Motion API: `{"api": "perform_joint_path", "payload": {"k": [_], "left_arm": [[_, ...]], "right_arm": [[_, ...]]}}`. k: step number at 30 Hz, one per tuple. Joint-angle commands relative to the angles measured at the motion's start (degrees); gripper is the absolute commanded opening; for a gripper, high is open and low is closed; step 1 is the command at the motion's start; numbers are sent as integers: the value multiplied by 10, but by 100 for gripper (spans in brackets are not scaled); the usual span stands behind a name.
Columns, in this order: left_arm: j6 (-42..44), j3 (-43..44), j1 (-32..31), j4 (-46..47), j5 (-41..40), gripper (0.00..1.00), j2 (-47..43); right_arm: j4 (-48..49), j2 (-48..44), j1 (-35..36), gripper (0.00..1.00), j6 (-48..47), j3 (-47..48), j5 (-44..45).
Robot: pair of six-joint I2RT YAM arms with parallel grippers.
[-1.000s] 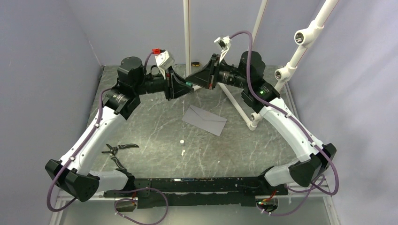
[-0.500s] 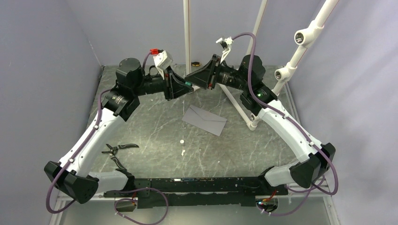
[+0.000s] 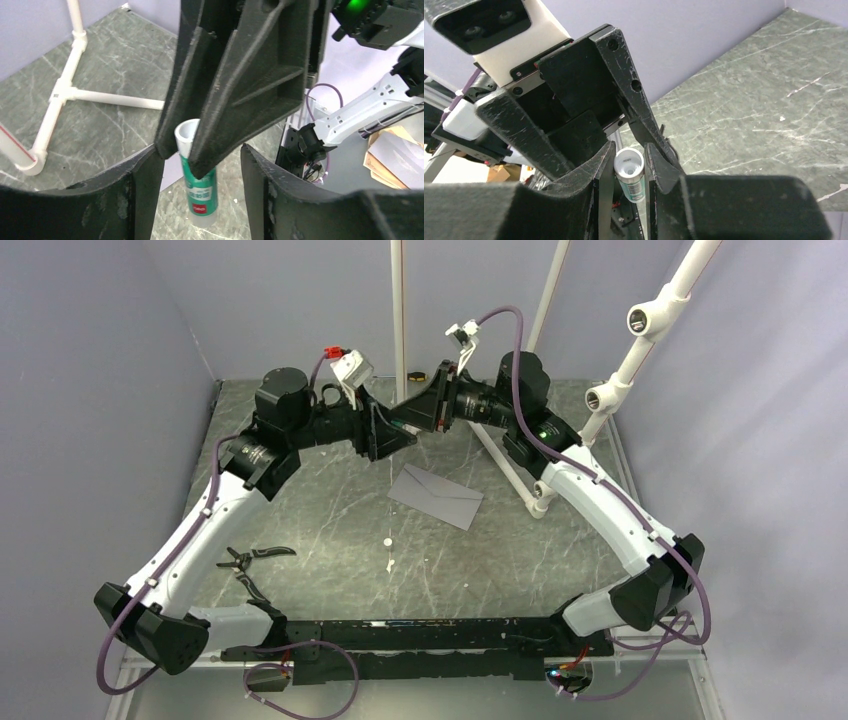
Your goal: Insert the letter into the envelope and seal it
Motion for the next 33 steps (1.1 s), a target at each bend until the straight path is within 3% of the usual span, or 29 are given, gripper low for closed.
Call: {"api": "perform_joint_path", "payload": {"k": [1,5,7,8,9,11,12,14,16,20,26,30,33], "left_arm": [[-10,28,-1,-14,-42,57,-9],[-21,37,0,-20,-45,40,2],[-24,41,1,-20,-34,13,10],[-25,41,1,-20,-33,4,14],[-27,41,1,-17,-33,3,16],[-32,34,1,-5,-38,2,16],[-33,30,1,2,-44,2,14],[-38,20,1,14,-62,2,9],[-41,10,1,24,-86,2,5],[-72,-15,1,61,-167,2,-7],[-135,-33,1,115,-270,2,-10],[-173,-25,1,126,-303,2,-3],[-215,-1,1,79,-329,2,10]], "right_arm": [[11,-4,-3,0,0,11,-28],[10,1,-3,0,4,10,-26],[10,1,-3,0,10,8,-23],[10,0,-3,0,13,7,-17],[10,-3,-3,3,17,6,-5],[-2,-6,-3,37,11,11,19],[-18,-11,-4,49,7,15,41],[-36,-28,-4,66,4,8,97],[-44,-50,-6,74,5,-11,154],[-10,-105,-9,79,9,-79,226],[32,-131,11,76,-1,-152,232],[-15,-98,57,76,-27,-127,285],[-38,-67,92,76,-58,-88,337]]}}
